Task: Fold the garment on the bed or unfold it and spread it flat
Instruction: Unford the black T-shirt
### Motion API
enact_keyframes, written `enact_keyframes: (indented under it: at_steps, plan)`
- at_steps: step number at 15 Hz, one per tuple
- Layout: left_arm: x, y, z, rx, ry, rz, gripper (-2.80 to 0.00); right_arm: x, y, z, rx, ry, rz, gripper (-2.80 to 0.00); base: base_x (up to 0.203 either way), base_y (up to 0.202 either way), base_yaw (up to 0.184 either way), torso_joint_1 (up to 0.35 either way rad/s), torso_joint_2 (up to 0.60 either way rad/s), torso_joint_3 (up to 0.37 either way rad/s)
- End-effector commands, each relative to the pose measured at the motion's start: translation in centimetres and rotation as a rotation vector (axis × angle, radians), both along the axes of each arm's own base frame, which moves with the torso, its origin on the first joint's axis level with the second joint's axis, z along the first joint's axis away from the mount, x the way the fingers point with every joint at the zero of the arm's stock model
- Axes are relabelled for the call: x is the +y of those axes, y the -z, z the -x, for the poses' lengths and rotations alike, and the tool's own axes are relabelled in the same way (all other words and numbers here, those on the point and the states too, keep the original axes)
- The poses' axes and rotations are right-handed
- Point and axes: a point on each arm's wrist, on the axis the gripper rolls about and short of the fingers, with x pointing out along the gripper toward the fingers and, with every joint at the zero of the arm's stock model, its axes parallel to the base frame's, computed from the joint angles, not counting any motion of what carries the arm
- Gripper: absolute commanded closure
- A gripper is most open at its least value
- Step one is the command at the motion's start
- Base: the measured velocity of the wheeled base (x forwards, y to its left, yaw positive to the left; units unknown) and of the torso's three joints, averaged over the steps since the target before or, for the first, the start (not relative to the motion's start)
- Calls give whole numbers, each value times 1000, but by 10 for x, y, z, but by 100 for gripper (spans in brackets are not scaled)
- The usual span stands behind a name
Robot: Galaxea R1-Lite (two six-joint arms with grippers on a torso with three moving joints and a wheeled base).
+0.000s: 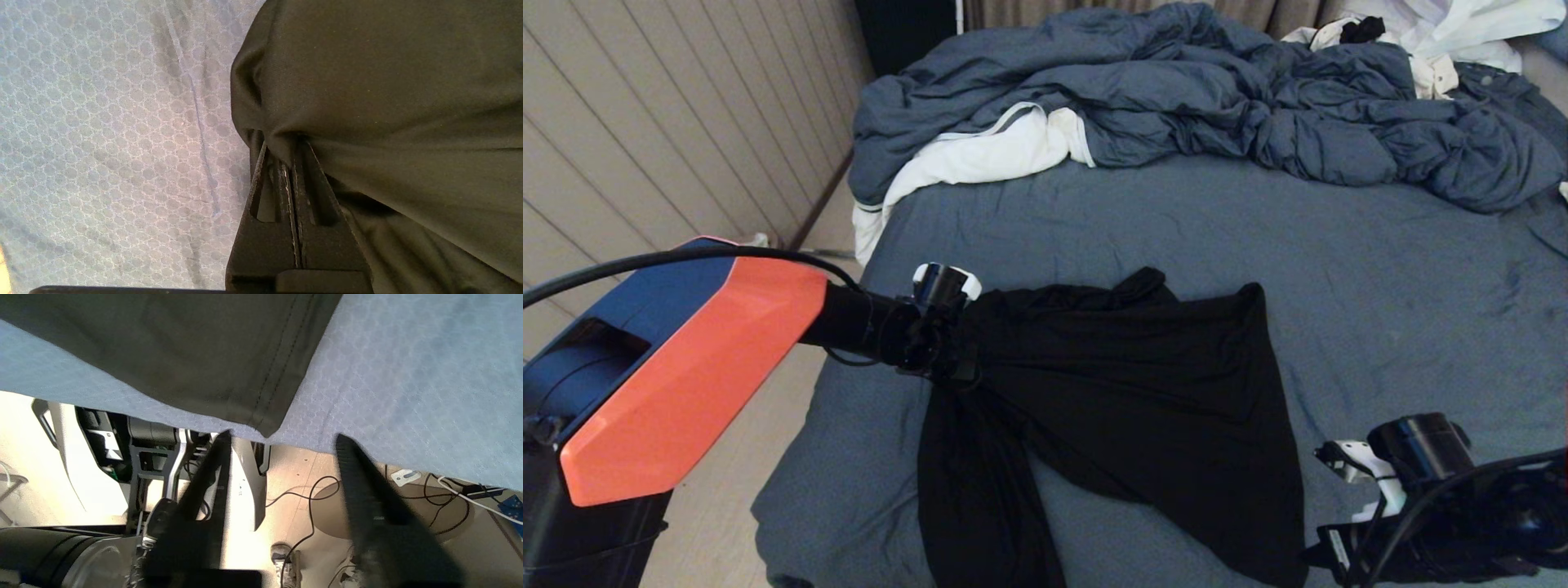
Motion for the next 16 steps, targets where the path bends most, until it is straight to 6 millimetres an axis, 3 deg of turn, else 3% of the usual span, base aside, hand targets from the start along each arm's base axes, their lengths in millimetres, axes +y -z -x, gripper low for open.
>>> enact_keyframes:
  at_steps: [1,7,11,12,16]
  plan:
    - [0,2,-1,3,-2,-2,0,0,17,-7,40,-6,2,-280,0,0,0,0,0,0]
    - [-1,6,-2,9,-3,-5,0,5,49,-17,40,-26,2,-280,0,0,0,0,0,0]
    - [-1,7,-3,9,-3,-5,0,13,48,-25,0,-39,5,-280,0,0,0,0,0,0]
    - [-2,8,-2,11,-2,-6,0,12,48,-26,-1,-33,15,0,0,0,0,0,0,0]
    - [-3,13,-3,20,-1,-11,0,16,53,-24,-6,-49,15,0,0,0,0,0,0,0]
